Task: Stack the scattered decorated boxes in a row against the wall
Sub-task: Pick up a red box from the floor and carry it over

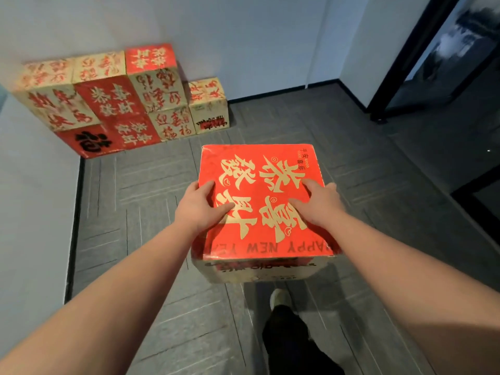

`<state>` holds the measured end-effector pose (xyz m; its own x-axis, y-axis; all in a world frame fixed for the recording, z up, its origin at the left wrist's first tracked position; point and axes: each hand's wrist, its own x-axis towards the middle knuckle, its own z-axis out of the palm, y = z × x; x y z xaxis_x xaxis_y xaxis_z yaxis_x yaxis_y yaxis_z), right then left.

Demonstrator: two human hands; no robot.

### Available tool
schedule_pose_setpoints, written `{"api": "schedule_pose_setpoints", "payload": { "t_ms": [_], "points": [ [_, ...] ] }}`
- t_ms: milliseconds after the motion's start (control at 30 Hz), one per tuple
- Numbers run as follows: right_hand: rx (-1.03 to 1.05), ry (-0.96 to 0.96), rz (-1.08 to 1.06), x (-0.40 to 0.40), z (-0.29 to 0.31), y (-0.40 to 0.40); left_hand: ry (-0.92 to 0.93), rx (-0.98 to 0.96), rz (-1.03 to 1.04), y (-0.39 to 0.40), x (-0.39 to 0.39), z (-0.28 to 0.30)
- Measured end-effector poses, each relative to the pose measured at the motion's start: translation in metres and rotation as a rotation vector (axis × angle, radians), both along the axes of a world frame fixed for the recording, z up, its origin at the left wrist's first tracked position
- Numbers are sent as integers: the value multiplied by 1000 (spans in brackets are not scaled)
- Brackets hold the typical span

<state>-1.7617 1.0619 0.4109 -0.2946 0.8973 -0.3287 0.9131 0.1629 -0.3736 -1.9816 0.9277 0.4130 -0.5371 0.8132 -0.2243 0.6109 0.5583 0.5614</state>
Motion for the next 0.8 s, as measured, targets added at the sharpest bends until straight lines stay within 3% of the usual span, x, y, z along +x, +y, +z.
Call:
{"api": "schedule_pose_setpoints", "payload": {
  "t_ms": [367, 800],
  "points": [
    [-35, 66, 122, -193, -3, 264, 32, -37, 128, 235, -177, -1],
    [13, 61, 90, -432, 22, 481, 31, 20, 93, 454, -418, 3]
  ]
}}
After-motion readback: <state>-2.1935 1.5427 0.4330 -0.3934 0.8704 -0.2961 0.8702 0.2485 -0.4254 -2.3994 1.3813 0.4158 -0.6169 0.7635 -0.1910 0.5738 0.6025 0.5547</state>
